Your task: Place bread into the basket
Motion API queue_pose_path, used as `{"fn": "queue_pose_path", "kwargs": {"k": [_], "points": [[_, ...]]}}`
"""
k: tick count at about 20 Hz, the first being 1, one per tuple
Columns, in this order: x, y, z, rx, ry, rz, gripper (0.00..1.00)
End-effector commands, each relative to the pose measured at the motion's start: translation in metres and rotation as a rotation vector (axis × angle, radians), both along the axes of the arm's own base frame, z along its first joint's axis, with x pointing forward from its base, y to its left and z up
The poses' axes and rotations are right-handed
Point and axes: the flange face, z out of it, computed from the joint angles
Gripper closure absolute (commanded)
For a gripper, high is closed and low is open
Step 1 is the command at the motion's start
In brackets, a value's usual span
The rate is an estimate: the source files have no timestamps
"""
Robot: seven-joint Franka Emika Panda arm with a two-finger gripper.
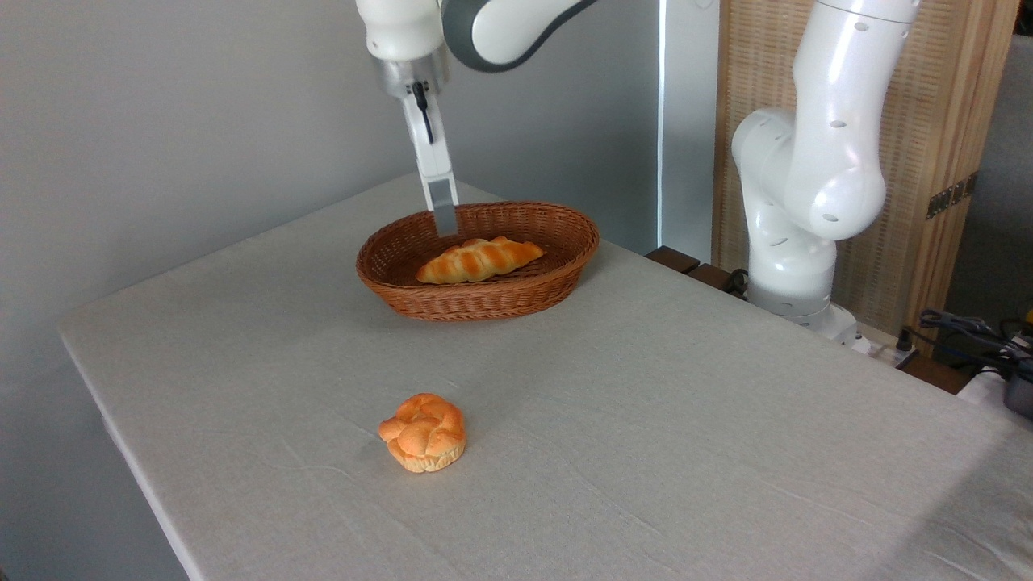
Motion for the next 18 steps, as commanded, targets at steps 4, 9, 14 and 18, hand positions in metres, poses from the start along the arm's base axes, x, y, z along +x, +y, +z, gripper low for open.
{"fn": "queue_pose_path", "kwargs": {"k": [4, 9, 14, 18], "points": [[0.067, 0.076, 0.088, -0.025, -0.011, 0.127, 0.00], [0.095, 0.136, 0.115, 0.041, -0.102, 0.220, 0.00], [0.123, 0.195, 0.125, 0.096, -0.114, 0.358, 0.00], [0.139, 0.218, 0.118, 0.224, -0.068, 0.410, 0.00]]}}
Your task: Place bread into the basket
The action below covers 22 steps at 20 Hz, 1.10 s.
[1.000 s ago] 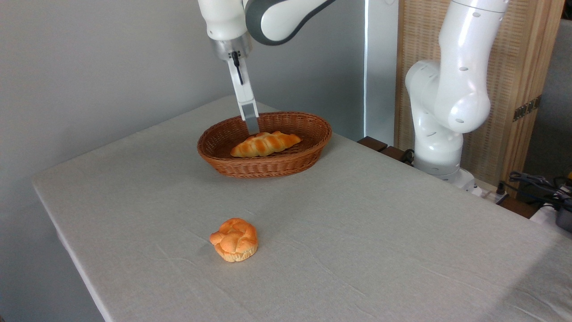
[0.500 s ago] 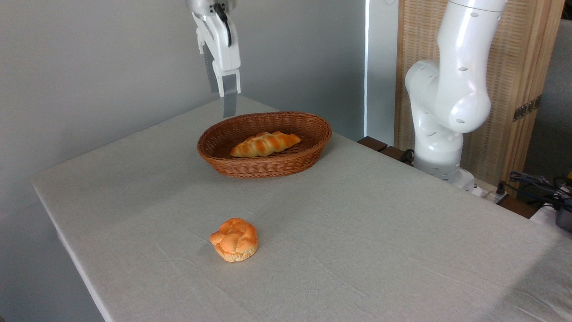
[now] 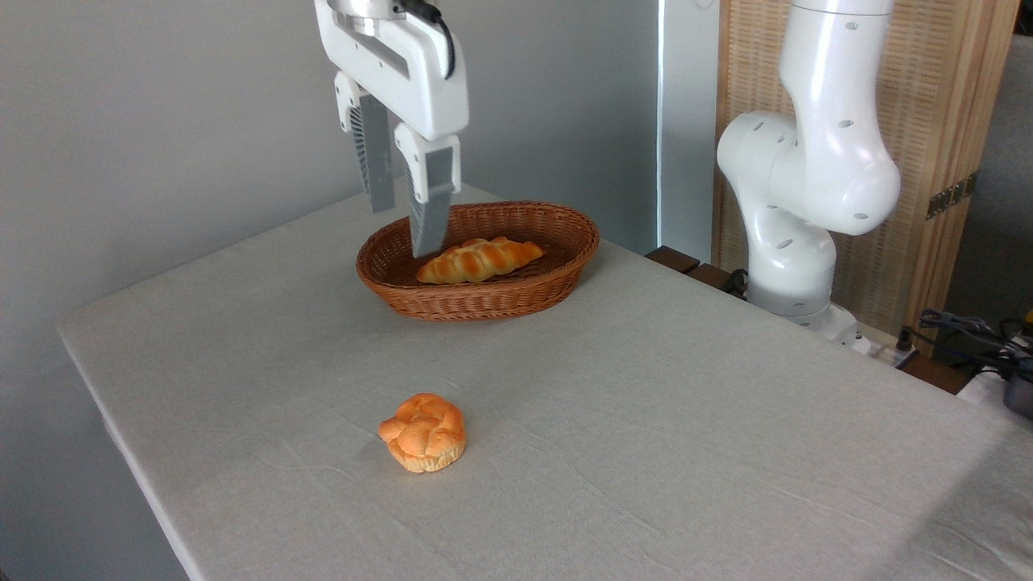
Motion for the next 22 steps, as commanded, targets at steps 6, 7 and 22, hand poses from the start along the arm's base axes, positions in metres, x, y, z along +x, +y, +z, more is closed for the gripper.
{"fn": "queue_pose_path", "kwargs": {"k": [6, 7, 22], "points": [[0.037, 0.000, -0.011, 0.148, 0.125, 0.112, 0.00], [0.037, -0.005, -0.012, 0.150, 0.124, 0.104, 0.00], [0.052, -0.008, -0.011, 0.133, 0.034, 0.112, 0.00]]}}
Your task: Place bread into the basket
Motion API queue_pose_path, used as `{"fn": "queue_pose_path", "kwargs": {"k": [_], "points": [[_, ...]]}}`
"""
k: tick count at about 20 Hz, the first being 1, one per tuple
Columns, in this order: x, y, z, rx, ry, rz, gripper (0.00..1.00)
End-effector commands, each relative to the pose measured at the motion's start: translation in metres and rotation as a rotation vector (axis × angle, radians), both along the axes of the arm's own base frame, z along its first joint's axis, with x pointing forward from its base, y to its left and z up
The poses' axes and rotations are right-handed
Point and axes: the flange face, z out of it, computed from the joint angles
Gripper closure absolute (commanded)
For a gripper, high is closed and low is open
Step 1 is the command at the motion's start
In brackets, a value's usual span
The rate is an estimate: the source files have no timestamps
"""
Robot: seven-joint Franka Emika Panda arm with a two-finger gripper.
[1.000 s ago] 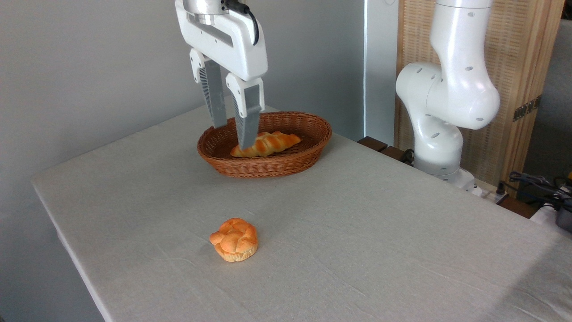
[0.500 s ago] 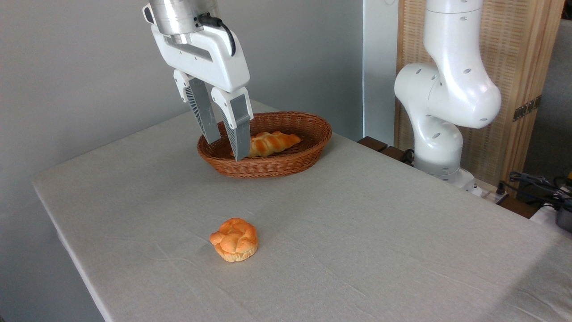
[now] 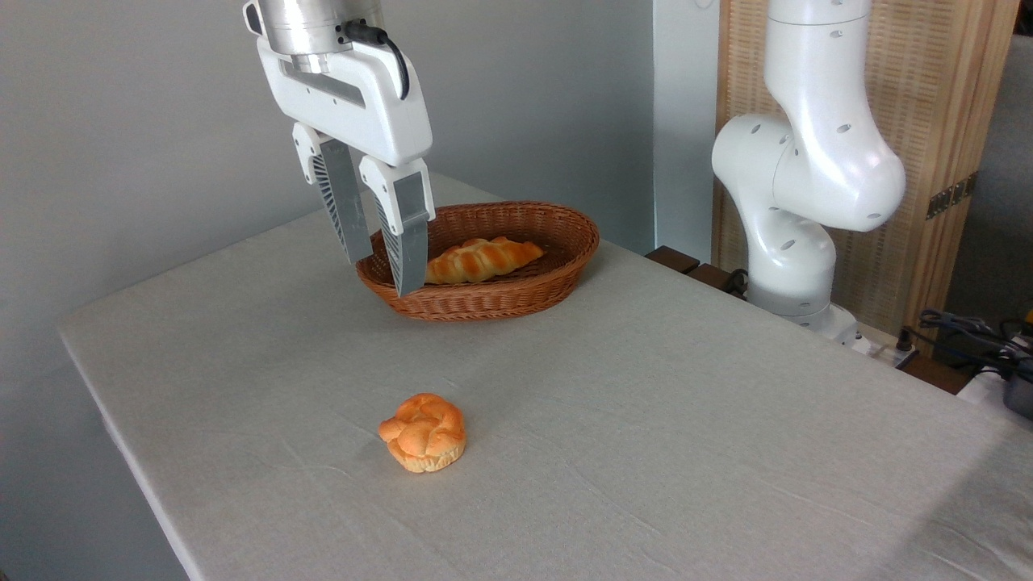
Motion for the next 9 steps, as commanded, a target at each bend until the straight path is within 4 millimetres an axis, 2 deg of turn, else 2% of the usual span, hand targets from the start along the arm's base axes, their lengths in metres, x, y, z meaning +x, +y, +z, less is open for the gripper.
{"fn": "queue_pose_path", "kwargs": {"k": [1, 9], "points": [[0.0028, 0.0033, 0.0040, 0.010, -0.009, 0.019, 0.00], [0.0020, 0.0058, 0.0063, 0.008, -0.011, 0.065, 0.00]]}}
